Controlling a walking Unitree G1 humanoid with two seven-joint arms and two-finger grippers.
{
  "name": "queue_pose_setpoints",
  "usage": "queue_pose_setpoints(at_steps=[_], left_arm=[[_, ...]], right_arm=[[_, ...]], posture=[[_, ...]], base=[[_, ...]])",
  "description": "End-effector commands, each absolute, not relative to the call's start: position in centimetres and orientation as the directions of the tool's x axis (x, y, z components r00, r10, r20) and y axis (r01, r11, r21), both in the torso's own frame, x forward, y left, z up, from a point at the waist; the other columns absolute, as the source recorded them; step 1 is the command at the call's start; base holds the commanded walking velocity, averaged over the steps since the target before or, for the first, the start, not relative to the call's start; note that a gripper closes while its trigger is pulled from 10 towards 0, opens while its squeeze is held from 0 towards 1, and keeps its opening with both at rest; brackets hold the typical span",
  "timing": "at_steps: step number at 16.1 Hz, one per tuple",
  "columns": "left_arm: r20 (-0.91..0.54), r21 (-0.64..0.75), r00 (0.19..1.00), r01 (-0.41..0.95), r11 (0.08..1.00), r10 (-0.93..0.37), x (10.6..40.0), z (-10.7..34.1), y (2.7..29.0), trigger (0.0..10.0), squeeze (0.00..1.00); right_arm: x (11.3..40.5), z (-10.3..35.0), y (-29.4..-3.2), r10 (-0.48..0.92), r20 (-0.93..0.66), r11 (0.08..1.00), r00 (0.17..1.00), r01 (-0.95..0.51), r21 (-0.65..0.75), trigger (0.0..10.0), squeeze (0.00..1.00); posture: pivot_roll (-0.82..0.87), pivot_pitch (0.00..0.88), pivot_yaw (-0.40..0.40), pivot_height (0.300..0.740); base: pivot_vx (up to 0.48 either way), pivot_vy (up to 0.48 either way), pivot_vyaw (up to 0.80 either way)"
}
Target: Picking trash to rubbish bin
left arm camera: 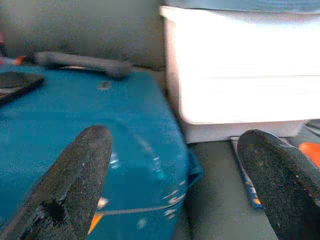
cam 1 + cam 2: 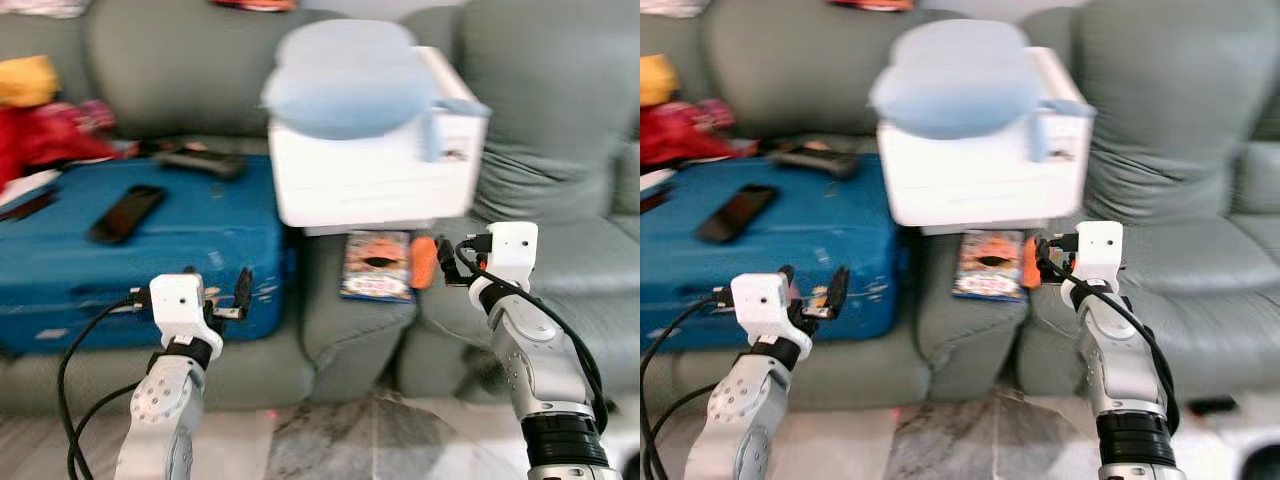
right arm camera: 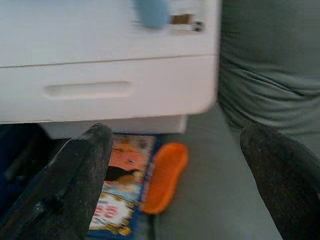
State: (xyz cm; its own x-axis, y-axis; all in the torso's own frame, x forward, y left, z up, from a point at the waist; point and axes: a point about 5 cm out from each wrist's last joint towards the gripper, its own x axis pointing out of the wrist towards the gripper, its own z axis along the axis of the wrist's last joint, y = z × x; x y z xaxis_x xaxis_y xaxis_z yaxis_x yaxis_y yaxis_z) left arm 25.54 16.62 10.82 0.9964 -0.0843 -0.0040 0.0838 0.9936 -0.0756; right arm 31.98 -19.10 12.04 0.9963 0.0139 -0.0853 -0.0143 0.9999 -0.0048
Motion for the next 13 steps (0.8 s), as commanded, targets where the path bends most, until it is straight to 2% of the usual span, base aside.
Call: queue_pose_setpoints(at_steps=[1, 5, 13], left_arm=[[-0.006, -0.072, 0.996, 0.083, 0.994, -0.084, 25.9, 10.9, 16.5, 10.0, 0.0], [0.023, -0.07, 0.996, 0.092, 0.993, -0.091, 26.8, 11.7, 16.1, 10.0, 0.0], [0.013, -0.061, 0.995, 0.1, 0.993, -0.099, 26.6, 11.6, 16.3, 10.0, 0.0]], right_arm=[[32.1, 12.4, -19.2, 0.006, -0.081, 1.0, 0.997, -0.007, -0.003, 10.0, 0.0], [32.3, 12.6, -18.7, 0.014, -0.076, 1.0, 0.997, -0.014, 0.008, 10.0, 0.0], [32.3, 12.6, -18.1, 0.015, -0.076, 1.0, 0.997, -0.013, 0.026, 10.0, 0.0]], posture=[[0.05, 0.0, -0.019, 0.74], [0.05, 0.009, -0.009, 0.74], [0.06, 0.018, 0.002, 0.74]], base=[[0.0, 0.0, -0.73], [0.0, 0.0, -0.74], [0.0, 0.0, -0.74]])
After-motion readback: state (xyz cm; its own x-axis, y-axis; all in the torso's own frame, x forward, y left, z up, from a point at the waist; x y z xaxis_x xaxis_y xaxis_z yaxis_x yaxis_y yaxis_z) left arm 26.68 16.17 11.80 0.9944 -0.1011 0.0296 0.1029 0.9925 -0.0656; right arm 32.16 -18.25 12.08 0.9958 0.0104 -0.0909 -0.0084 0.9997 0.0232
